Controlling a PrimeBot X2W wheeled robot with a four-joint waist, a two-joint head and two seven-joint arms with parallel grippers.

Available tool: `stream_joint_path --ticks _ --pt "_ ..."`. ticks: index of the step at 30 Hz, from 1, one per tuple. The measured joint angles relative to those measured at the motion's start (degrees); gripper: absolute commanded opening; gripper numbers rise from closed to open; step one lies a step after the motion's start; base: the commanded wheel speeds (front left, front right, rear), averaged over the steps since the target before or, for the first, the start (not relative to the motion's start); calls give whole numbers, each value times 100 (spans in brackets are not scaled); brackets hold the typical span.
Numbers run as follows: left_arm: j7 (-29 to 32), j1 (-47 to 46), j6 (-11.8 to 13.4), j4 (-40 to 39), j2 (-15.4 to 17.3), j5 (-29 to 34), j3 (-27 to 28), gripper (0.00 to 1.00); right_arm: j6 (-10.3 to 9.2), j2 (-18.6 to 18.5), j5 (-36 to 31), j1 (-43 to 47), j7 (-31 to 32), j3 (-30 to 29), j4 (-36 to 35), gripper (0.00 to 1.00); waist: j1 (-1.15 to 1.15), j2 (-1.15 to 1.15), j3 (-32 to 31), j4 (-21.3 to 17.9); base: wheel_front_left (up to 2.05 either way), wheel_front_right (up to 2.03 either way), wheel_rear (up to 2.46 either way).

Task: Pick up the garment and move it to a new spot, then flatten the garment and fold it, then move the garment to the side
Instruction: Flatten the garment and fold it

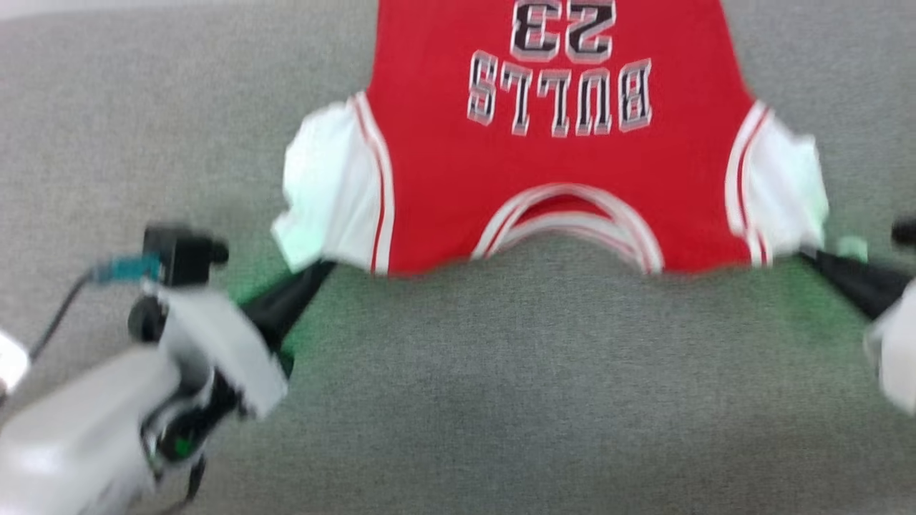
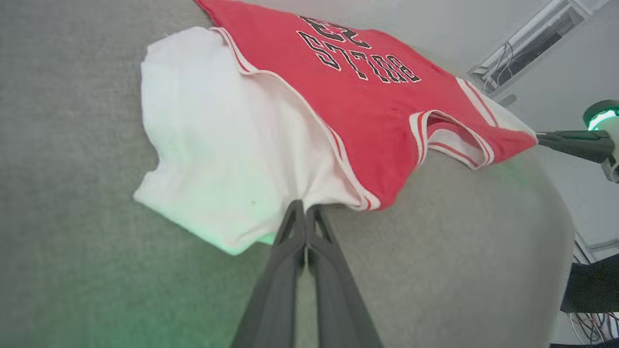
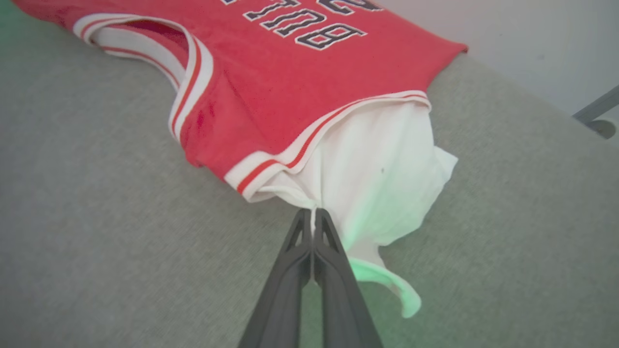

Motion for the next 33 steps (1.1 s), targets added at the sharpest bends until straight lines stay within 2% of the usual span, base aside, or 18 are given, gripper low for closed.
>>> stream_joint_path --ticks 3,8,16,19,23,28,33 --pt "-24 491 0 -396 257 0 -57 0 0 -346 44 482 238 -7 -586 0 0 0 -125 -20 0 0 0" --pt "-33 1246 0 -781 550 -5 -110 0 0 -701 110 1211 706 -3 -1345 0 0 0 -338 -37 0 0 0" --pt "81 2290 3 -1706 1160 -508 -152 0 0 -1329 287 2085 1402 -25 -2154 0 0 0 -552 16 0 0 0" --pt "140 2503 57 -2003 1348 -599 -157 0 0 -1445 359 2261 1473 -152 -2330 0 0 0 -550 66 0 0 0" --pt "185 2522 157 -2174 1273 -588 -145 0 0 -1391 261 2372 1401 -398 -2263 0 0 0 -518 130 0 0 0" --pt "277 2356 189 -1907 755 -476 -147 0 0 -943 -9 2530 1429 -498 -1825 0 0 0 -495 185 0 0 0" --pt "299 2263 137 -1283 298 -519 -124 0 0 -481 -363 2571 1471 -514 -1305 0 0 0 -433 195 0 0 0"
